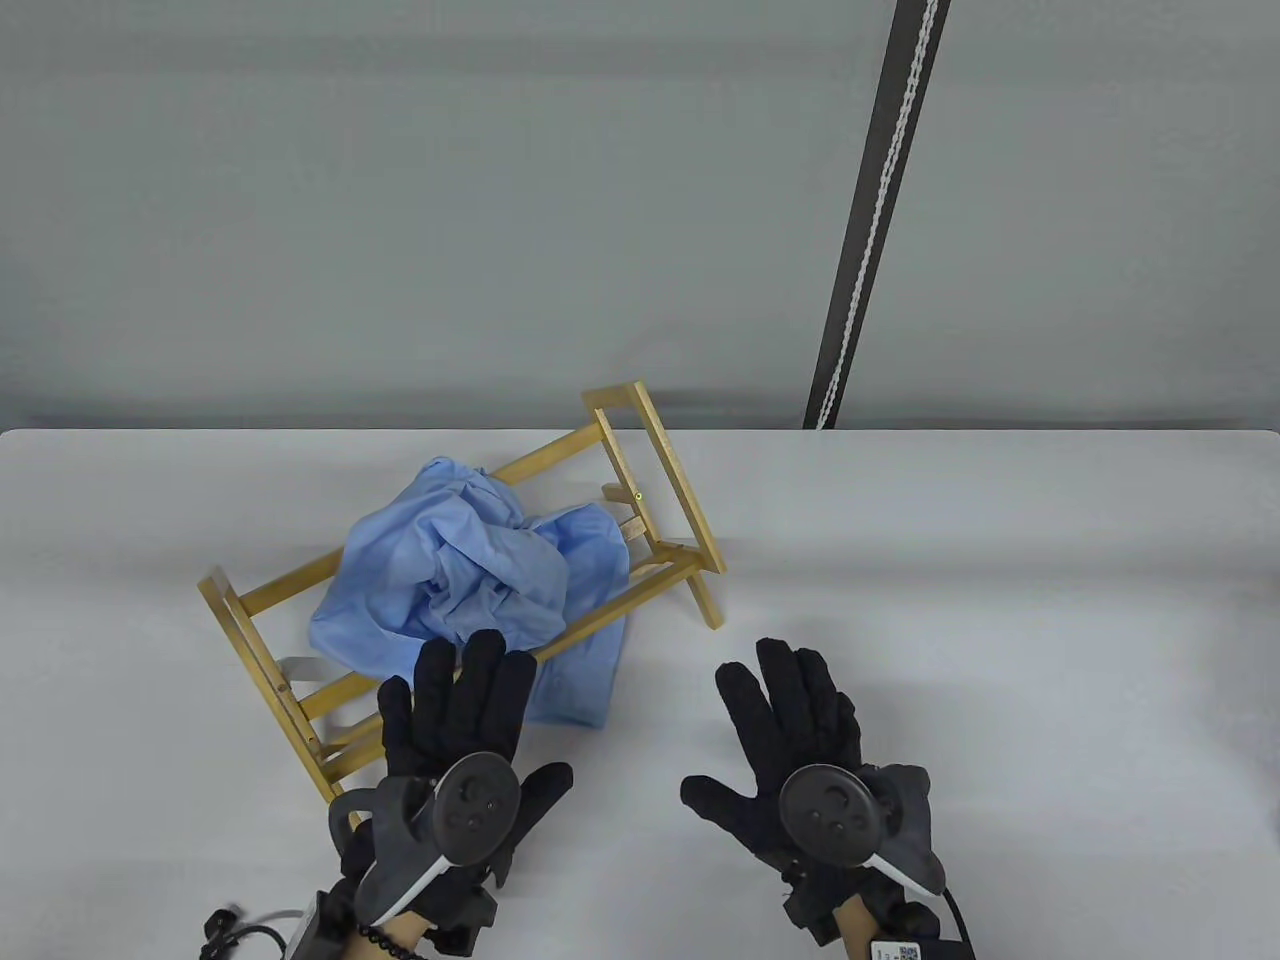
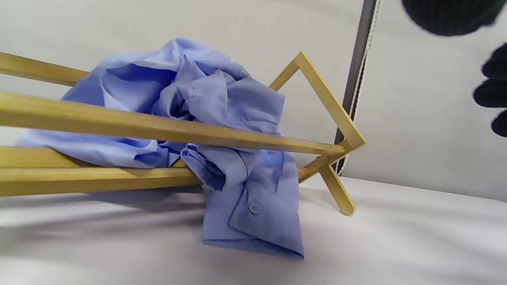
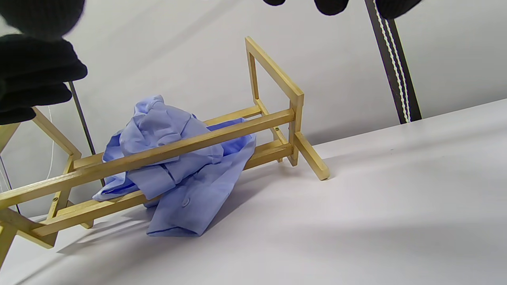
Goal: Hang long-sleeve shirt on book rack
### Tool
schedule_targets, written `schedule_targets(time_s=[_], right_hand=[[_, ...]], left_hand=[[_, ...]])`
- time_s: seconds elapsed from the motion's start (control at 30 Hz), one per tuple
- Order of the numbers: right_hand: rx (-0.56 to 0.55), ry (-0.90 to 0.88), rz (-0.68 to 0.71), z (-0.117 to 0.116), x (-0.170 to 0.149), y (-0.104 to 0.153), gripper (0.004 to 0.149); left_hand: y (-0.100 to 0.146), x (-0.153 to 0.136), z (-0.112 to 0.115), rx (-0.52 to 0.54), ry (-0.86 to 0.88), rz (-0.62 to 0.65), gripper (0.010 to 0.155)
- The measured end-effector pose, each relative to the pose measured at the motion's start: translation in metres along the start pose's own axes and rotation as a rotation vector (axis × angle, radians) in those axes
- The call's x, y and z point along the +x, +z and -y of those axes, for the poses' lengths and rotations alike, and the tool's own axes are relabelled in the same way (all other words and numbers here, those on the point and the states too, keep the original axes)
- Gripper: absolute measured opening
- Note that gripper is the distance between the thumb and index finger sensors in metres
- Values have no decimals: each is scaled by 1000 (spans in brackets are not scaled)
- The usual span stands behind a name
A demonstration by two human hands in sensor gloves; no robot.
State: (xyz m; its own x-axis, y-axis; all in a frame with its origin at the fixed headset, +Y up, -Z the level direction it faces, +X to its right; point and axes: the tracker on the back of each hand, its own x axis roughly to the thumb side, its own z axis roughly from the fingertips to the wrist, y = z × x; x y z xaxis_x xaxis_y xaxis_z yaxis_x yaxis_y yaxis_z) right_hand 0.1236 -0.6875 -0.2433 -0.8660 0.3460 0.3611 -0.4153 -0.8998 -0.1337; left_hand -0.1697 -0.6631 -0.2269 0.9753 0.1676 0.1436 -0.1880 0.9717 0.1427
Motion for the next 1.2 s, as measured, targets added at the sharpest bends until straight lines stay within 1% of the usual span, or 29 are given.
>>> schedule_targets(time_s=[0.13,0.37,0.67,1.2], right_hand=[[-2,10,0,0,0,0,95],[12,32,7,-4,2,0,95],[19,24,41,-4,4,-2,95],[30,21,52,-5,2,-3,95]], left_hand=[[6,2,4,21,12,7,98],[10,4,12,-9,25,41,97],[9,7,15,-20,61,75,96],[8,6,17,-34,61,67,96]])
